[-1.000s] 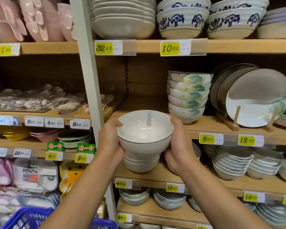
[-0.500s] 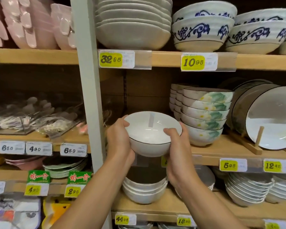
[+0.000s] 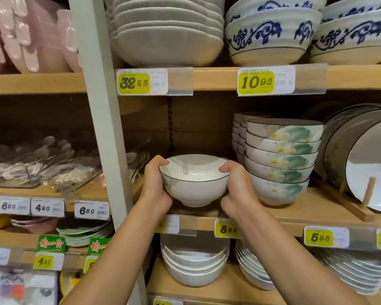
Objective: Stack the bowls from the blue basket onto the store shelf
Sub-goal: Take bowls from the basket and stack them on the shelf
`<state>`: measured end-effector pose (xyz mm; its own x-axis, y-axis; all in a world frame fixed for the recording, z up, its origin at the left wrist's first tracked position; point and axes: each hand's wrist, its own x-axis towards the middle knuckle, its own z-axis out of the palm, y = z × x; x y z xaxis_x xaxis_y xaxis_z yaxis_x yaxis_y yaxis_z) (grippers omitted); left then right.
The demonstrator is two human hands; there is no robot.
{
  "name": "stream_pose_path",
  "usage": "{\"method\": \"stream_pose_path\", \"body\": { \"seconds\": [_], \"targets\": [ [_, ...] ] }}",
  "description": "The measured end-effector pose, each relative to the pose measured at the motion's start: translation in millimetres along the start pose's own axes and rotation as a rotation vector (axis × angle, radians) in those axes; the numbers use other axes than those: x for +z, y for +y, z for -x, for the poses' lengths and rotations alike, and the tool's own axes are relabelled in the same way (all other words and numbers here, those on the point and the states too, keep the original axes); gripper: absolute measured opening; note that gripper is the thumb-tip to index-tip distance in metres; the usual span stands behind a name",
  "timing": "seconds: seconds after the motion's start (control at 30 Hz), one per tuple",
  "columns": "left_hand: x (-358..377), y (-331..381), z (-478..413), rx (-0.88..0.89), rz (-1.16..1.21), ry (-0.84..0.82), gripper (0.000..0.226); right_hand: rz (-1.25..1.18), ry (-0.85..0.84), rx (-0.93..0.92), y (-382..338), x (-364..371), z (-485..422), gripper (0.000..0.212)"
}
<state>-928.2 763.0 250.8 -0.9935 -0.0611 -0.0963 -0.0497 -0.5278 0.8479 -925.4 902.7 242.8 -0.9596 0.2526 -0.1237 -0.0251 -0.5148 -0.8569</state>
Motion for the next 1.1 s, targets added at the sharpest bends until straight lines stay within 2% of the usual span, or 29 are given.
{"method": "stream_pose_path", "body": {
  "seconds": [0.17, 0.27, 0.33, 0.4, 0.5, 0.63, 0.73, 0.9, 1.1],
  "targets": [
    [2, -11, -8, 0.018, 0.038, 0.136, 0.03, 0.006, -0.069, 0.105, -7, 0, -18, 0.034],
    [9, -13, -9, 0.085, 0.07, 0.203, 0.023, 0.043, -0.087, 0.019, 3, 0, -22, 0.03],
    [12, -17, -9, 0.14, 0.047, 0.225, 0.025, 0.1, -0.106, -0.05, 13, 1, -22, 0.04],
    [13, -21, -8, 0.174, -0.011, 0.206, 0.033, 0.134, -0.086, -0.088, 17, 7, -23, 0.045],
    [11, -21, -8, 0.181, -0.123, 0.178, 0.046, 0.049, 0.007, -0.031, 6, 15, -31, 0.046],
    [4, -11, -15, 0.115, -0.132, 0.219, 0.022, 0.006, -0.024, 0.008, -5, 12, -41, 0.049],
    [2, -13, -19, 0.086, -0.118, 0.218, 0.015, 0.03, -0.031, 0.018, -2, 12, -44, 0.051],
    [-1, -15, -27, 0.075, -0.114, 0.217, 0.029, 0.076, -0.032, 0.03, 5, 11, -49, 0.054],
    [-7, -24, -32, 0.116, -0.214, 0.182, 0.036, 0.047, -0.024, 0.044, 11, 7, -52, 0.042]
  ]
}}
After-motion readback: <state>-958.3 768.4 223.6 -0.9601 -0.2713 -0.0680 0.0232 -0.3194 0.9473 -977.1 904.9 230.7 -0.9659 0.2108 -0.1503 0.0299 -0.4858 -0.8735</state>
